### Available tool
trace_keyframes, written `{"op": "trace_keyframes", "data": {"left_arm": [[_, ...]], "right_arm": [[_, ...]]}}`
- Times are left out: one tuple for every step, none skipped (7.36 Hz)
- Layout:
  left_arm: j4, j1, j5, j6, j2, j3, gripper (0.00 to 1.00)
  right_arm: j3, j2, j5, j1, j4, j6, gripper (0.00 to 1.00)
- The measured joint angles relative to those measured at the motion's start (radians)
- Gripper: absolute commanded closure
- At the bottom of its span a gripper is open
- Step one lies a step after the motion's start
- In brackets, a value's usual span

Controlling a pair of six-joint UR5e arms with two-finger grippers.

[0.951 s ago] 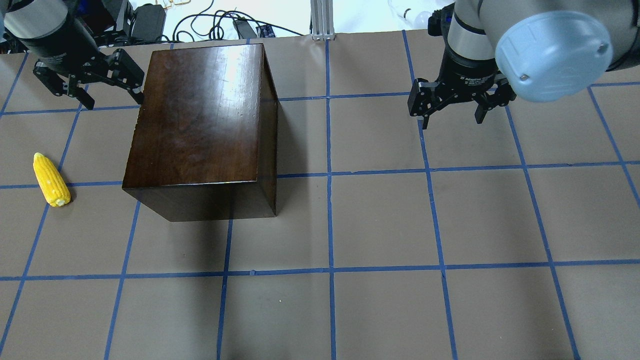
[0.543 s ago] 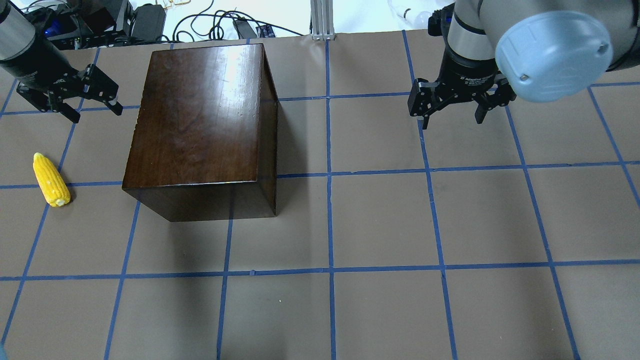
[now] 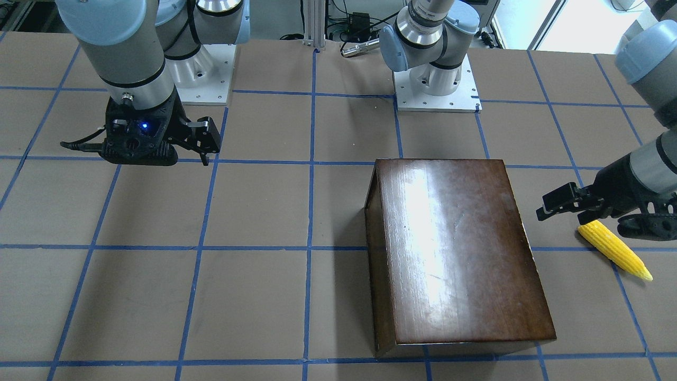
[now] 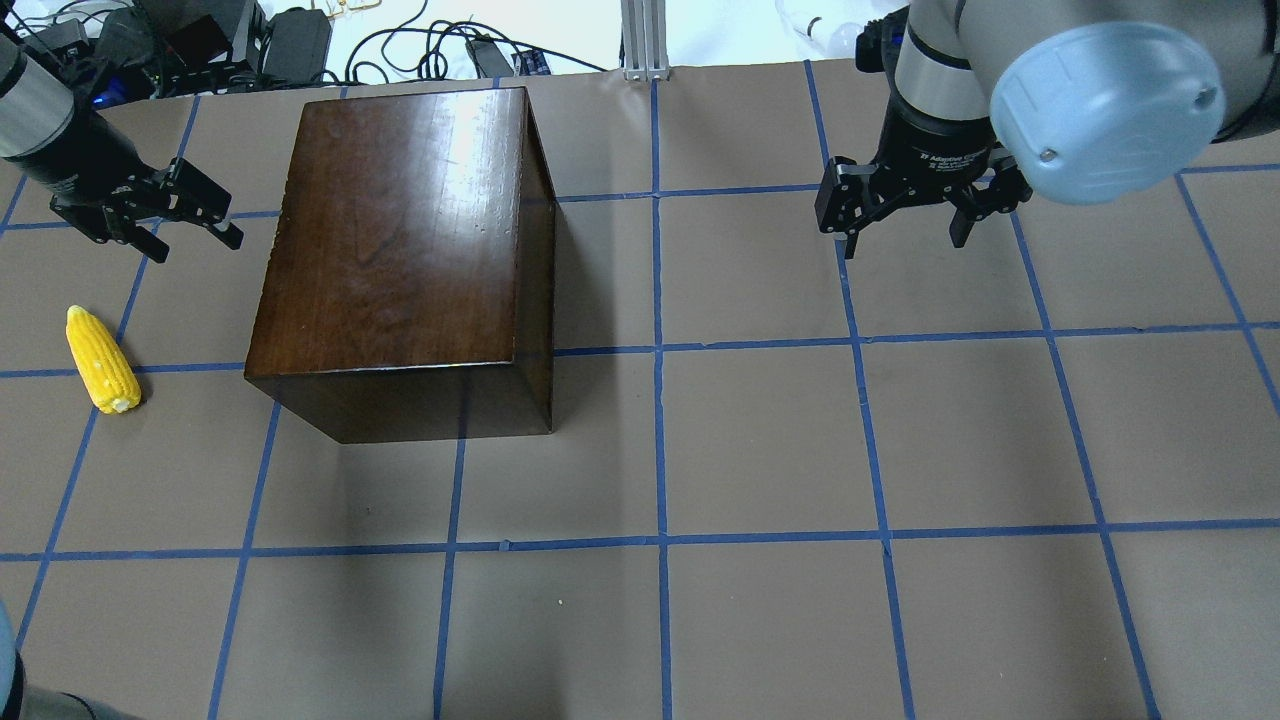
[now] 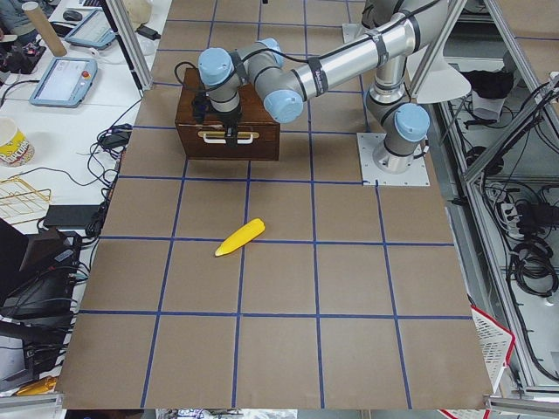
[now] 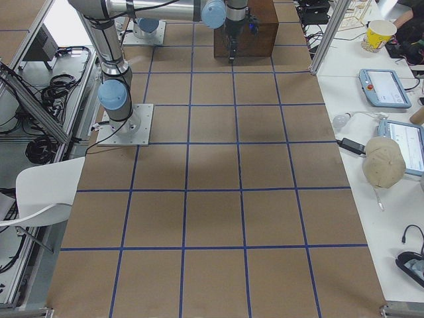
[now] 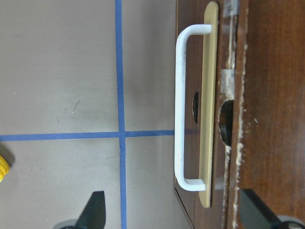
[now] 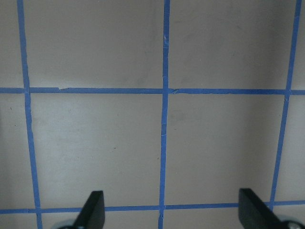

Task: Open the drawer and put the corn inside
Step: 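Move the left gripper down beside the cabinet toward the white drawer handle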

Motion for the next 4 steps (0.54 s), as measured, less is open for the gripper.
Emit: {"op": "trace_keyframes", "data": {"left_arm": [[0.01, 0.012, -0.015, 0.032, -0.017, -0.001, 0.0], [0.015, 0.025, -0.041, 0.048, -0.034, -0.001, 0.0], [0.017, 0.032, -0.066, 0.052, -0.049, -0.002, 0.0], [0.028, 0.034, -0.079, 0.047, -0.061, -0.002, 0.0]], "right_arm": [[0.0, 0.0, 0.0, 0.0, 0.0, 0.0, 0.0], [0.0, 0.0, 0.0, 0.0, 0.0, 0.0, 0.0], [0.0, 0.0, 0.0, 0.0, 0.0, 0.0, 0.0], [0.0, 0.0, 0.0, 0.0, 0.0, 0.0, 0.0]]}}
